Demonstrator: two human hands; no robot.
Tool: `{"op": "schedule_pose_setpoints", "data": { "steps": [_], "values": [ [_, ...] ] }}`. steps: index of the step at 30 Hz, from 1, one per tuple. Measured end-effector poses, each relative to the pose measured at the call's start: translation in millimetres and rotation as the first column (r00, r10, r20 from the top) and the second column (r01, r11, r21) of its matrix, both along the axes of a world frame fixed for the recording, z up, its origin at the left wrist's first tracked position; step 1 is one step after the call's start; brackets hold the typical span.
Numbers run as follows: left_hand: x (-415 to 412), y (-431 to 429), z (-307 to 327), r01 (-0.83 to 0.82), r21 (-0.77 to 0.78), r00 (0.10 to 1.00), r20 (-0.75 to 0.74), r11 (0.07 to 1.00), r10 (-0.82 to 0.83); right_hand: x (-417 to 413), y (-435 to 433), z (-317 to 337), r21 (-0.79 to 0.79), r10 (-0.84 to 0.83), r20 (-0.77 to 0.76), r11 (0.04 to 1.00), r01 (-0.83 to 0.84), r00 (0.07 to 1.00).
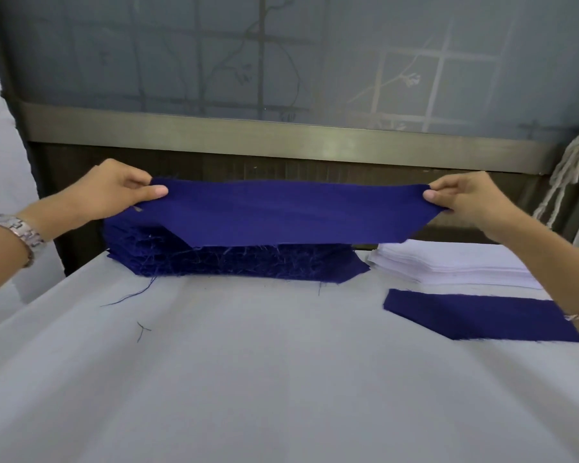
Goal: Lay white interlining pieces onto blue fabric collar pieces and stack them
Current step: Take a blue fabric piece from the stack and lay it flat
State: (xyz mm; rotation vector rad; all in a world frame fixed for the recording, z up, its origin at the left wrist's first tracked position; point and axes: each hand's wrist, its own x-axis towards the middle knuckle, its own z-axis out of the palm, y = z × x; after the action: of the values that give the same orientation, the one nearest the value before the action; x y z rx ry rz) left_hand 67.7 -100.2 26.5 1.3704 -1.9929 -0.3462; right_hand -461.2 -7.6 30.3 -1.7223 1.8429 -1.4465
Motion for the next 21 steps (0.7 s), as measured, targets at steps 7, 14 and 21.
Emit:
{"op": "schedule_pose_setpoints", "data": {
  "steps": [7, 14, 21],
  "values": [
    [-19.7, 32.3, -26.1, 0.179, 0.398, 0.967, 0.096, 0.900, -0.235, -66.5, 57.6, -18.7, 0.331, 0.183, -0.013, 0.928, -0.168, 0.983],
    [-36.7, 55.4, -60.3, 0.132, 0.680, 0.913, 0.199, 0.722, -0.355, -140.4, 79.8, -83.4, 0.701, 0.310, 0.074, 0.660, -0.270, 0.948],
    [-47.9, 74.0, -73.0, 0.070, 0.730, 0.879, 0.278, 0.680, -0.388, -137.0, 88.0, -103.5, 0.783, 0.423, 0.116, 0.517, -0.345, 0.898]
  ]
}}
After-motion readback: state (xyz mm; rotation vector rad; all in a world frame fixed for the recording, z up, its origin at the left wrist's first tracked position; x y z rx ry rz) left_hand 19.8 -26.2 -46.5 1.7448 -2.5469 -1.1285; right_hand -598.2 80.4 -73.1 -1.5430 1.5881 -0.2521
